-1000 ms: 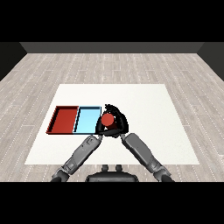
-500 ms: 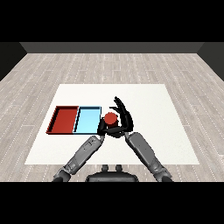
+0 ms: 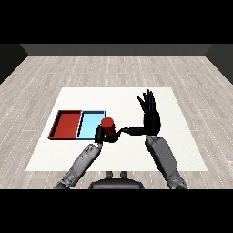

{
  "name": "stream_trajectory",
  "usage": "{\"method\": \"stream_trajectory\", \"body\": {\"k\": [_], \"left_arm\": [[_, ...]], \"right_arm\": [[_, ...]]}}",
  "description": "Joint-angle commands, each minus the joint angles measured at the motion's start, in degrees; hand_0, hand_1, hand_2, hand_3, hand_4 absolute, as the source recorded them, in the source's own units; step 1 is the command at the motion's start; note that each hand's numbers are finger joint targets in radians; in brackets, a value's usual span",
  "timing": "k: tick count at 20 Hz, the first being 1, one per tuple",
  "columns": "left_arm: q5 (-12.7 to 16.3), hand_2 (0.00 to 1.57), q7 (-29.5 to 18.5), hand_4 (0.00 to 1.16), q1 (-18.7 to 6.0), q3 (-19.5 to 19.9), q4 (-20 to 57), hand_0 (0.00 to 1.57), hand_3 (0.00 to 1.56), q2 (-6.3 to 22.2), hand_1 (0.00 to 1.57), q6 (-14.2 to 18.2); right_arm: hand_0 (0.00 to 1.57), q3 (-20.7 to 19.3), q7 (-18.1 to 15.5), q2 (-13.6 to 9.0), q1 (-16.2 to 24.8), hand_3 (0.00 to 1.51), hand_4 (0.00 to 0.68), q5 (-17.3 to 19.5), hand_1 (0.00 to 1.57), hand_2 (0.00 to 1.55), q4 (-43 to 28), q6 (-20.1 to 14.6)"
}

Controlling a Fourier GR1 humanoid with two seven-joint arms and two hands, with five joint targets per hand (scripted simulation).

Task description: Pick the red can and put it in the red box

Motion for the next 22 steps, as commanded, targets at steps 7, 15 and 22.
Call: {"method": "stream_trajectory", "body": {"k": [7, 15, 22], "left_arm": [[-4.71, 1.57, 5.08, 1.12, -0.01, 5.54, -6.67, 1.57, 1.46, 6.34, 1.57, -0.27], [-7.88, 1.56, 10.72, 1.12, -0.25, 11.82, -10.17, 1.57, 1.42, 15.76, 1.57, -2.13], [-10.25, 1.46, 16.72, 1.11, -11.0, 18.82, 3.26, 1.44, 1.39, 21.36, 1.44, -5.37]], "right_arm": [[0.0, -12.87, -3.97, -5.45, 8.83, 0.0, 0.0, -6.33, 0.0, 0.0, 2.68, 8.09], [0.0, -12.31, -7.71, -6.05, 20.09, 0.0, 0.0, -3.58, 0.0, 0.0, 5.45, 10.46], [0.0, -10.81, -15.03, -2.29, 24.5, 0.0, 0.0, -2.3, 0.0, 0.0, 13.49, 13.01]]}}
